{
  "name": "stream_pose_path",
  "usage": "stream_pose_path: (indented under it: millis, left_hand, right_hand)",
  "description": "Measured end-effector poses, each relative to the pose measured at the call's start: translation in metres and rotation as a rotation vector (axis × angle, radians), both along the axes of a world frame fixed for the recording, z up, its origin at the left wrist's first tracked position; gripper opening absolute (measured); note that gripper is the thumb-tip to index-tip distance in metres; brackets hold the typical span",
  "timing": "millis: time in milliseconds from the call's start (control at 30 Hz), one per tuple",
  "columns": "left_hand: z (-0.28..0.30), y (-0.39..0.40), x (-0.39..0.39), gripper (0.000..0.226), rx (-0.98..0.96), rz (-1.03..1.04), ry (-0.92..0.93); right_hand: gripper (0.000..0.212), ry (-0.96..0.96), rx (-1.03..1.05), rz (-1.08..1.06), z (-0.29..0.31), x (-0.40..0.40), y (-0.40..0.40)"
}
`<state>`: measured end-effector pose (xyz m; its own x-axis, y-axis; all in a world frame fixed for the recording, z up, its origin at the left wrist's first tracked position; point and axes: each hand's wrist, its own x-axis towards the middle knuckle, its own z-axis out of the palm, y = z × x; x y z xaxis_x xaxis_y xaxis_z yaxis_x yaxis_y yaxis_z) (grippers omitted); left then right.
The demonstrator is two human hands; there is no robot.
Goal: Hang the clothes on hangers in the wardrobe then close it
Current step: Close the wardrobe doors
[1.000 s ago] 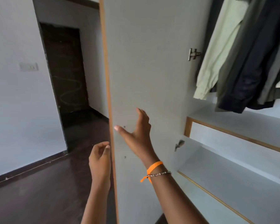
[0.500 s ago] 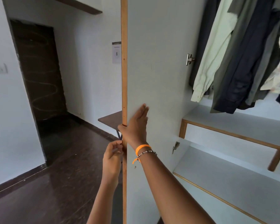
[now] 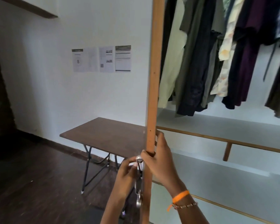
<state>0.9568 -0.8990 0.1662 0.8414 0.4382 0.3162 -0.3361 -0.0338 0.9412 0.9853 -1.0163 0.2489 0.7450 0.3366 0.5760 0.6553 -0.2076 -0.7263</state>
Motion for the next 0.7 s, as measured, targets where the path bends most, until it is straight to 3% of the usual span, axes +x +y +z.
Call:
stream_pose_path:
  millis: [100,167,267,400,500,700]
  left_hand:
    - [0.002,-0.028,0.021,0.02,0.081,-0.17,-0.022]
    - [-0.001,-0.047,0.038,0.014,0.09,-0.246,-0.047]
    - [0.001,-0.079,0.065,0.032,0.141,-0.305,-0.029]
    - [0.006,-0.121,0.107,0.01,0.286,-0.396,-0.035]
    - [0.013,-0.154,0.141,0.021,0.397,-0.475,-0.002]
    - [0.019,-0.232,0.224,0.014,0.555,-0.428,-0.019]
  right_hand:
    - [0.041,0.01,0.02,-0.033,-0.001,0.012,-0.045]
    - [0.037,0.042,0.038,-0.04,-0.002,0.023,-0.075]
    - [0.034,0.083,0.081,-0.069,-0.007,0.044,-0.118]
    - [0.027,0.142,0.146,-0.113,-0.012,0.079,-0.163]
    - [0.023,0.174,0.219,-0.188,-0.019,0.114,-0.19]
    - [0.02,0.181,0.35,-0.312,-0.026,0.204,-0.239]
